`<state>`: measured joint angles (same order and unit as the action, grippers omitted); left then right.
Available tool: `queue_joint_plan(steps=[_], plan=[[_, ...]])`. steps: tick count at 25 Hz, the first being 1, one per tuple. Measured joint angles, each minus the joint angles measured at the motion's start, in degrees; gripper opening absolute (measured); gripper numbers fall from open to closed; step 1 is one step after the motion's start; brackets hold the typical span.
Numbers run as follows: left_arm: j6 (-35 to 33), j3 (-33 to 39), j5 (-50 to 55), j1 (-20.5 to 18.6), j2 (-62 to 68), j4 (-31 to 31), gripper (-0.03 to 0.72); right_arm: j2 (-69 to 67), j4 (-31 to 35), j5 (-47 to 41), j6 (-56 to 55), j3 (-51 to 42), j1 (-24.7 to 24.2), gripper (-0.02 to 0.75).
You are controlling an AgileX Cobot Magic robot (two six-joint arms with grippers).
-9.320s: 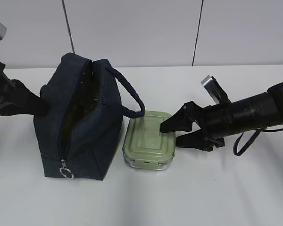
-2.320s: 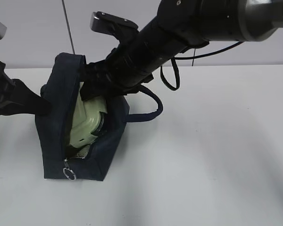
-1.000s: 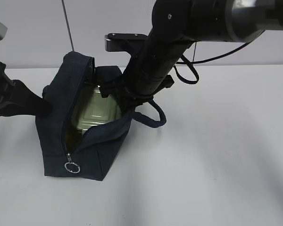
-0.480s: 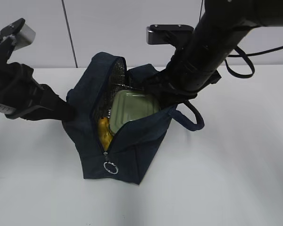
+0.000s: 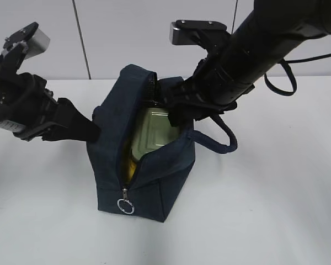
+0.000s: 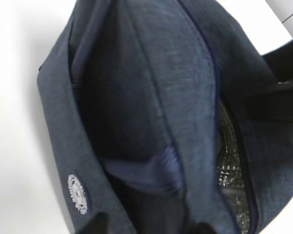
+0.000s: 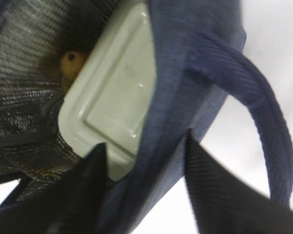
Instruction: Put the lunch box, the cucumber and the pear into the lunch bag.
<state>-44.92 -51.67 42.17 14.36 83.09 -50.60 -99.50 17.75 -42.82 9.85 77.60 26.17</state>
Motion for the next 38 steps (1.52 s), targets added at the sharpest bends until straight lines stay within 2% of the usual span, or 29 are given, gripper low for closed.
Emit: queue_joint_plan(steps=[1,2,4,10,13,16,19,21,24,27,29,35,37,38], plan=[[-0.1,0.0,0.0,0.0,-0.5,0.1,0.365,0.9,0.0,0.7,0.2,0.0,0.0,0.51],[-0.3,0.0,-0.1,0.0,-1.3,0.1,0.407,1.6,0.1,1.1,0.4,0.0,0.0,0.535],[-1.1,0.1,-0.7,0.0,-3.4,0.1,0.435,3.6,0.1,2.1,0.4,0.0,0.0,0.545],[-4.8,4.0,-6.6,0.0,-11.2,-0.6,0.436,11.0,0.1,4.8,0.7,-4.0,0.0,0.537],[-8.1,9.0,-11.2,0.0,-16.0,-2.0,0.436,16.2,0.9,9.8,1.5,-12.0,0.0,0.537],[-15.4,15.4,-15.7,0.1,-20.5,-8.4,0.431,22.5,7.0,19.1,8.2,-23.5,1.0,0.536],[-25.6,21.3,-19.7,1.1,-24.4,-19.2,0.43,28.4,14.3,29.4,16.8,-34.5,5.4,0.536],[-33.3,24.3,-21.5,2.2,-26.2,-26.2,0.426,30.9,16.8,35.4,19.9,-40.1,9.8,0.536],[-40.1,27.2,-22.5,3.8,-27.5,-31.6,0.4,31.7,17.9,41.8,21.2,-46.1,16.9,0.536],[-42.9,29.5,-23.5,4.5,-27.5,-33.0,0.386,31.7,18.1,47.8,21.5,-49.7,23.2,0.536],[-43.4,30.6,-24.5,4.5,-27.5,-34.2,0.377,31.1,17.4,50.2,21.5,-50.3,25.8,0.533],[-43.5,30.9,-23.5,4.7,-27.5,-36.7,0.349,21.9,14.4,54.4,20.9,-50.3,27.0,0.49],[-43.5,30.9,-23.4,4.7,-27.5,-37.3,0.346,18.9,10.8,55.3,17.5,-50.2,27.0,0.484],[-43.6,30.9,-23.4,4.7,-27.5,-37.5,0.345,16.8,6.8,55.9,14.4,-49.8,27.0,0.484]])
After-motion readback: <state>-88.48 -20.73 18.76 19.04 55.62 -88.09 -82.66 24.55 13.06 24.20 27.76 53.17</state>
